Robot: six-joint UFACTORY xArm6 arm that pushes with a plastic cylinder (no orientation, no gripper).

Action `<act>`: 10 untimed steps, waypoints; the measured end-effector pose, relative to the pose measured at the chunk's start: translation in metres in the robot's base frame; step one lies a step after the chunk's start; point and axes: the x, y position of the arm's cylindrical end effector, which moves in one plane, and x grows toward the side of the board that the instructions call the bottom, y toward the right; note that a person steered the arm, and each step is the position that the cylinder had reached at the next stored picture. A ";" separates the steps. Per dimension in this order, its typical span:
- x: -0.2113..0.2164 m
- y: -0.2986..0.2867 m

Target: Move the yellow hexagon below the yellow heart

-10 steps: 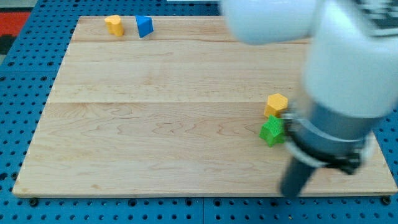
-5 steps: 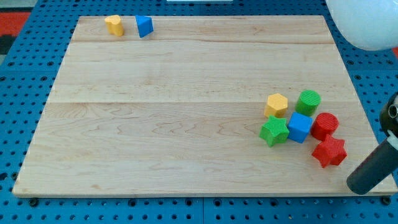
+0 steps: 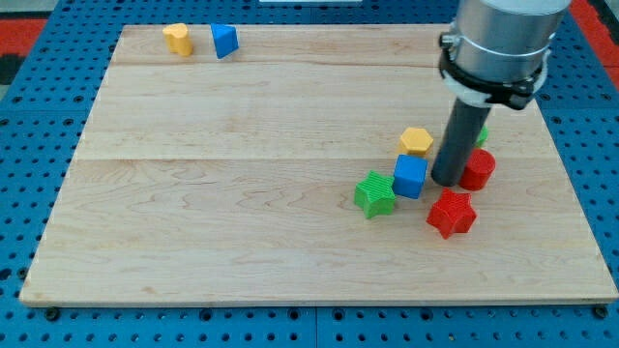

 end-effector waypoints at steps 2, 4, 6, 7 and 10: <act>0.003 0.029; 0.048 0.050; -0.006 0.022; -0.063 -0.037; -0.040 -0.055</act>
